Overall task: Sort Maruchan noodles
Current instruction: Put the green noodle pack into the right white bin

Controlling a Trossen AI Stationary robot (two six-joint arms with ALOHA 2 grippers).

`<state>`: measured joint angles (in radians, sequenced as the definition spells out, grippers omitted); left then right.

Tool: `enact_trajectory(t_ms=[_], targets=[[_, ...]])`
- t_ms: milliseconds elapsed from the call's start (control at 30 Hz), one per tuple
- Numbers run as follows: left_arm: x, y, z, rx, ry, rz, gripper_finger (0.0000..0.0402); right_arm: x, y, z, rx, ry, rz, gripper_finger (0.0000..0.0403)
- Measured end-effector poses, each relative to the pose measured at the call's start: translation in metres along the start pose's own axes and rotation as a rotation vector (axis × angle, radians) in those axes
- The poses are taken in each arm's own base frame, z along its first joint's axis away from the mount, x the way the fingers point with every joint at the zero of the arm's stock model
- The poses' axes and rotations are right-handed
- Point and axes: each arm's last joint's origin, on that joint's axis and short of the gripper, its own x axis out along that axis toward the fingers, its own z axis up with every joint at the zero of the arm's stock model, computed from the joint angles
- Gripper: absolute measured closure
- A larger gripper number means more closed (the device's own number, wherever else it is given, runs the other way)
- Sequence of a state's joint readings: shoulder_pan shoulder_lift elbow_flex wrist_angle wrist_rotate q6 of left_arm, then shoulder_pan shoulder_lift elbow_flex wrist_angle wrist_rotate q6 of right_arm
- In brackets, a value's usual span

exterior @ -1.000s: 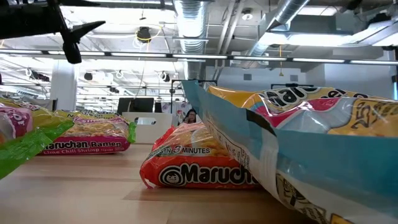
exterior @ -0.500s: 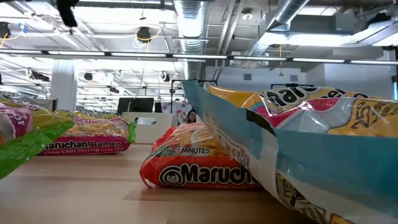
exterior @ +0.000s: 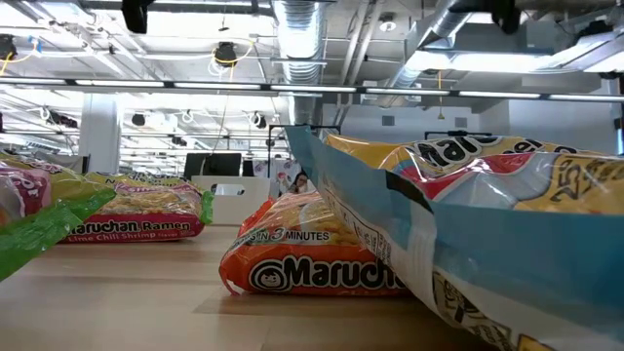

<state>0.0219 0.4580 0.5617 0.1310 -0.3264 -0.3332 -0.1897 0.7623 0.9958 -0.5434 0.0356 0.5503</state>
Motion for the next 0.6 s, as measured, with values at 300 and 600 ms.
enact_trajectory(t_ms=[300,600], targets=[[0.012,0.003,-0.022,-0.02,0.167,0.066,0.0249,0.058,-0.006,-0.019,0.069,0.278,-0.058,0.0188],[0.018,0.004,-0.029,-0.021,0.21,0.084,0.0249,0.109,-0.015,-0.041,0.093,0.489,-0.089,0.0188]])
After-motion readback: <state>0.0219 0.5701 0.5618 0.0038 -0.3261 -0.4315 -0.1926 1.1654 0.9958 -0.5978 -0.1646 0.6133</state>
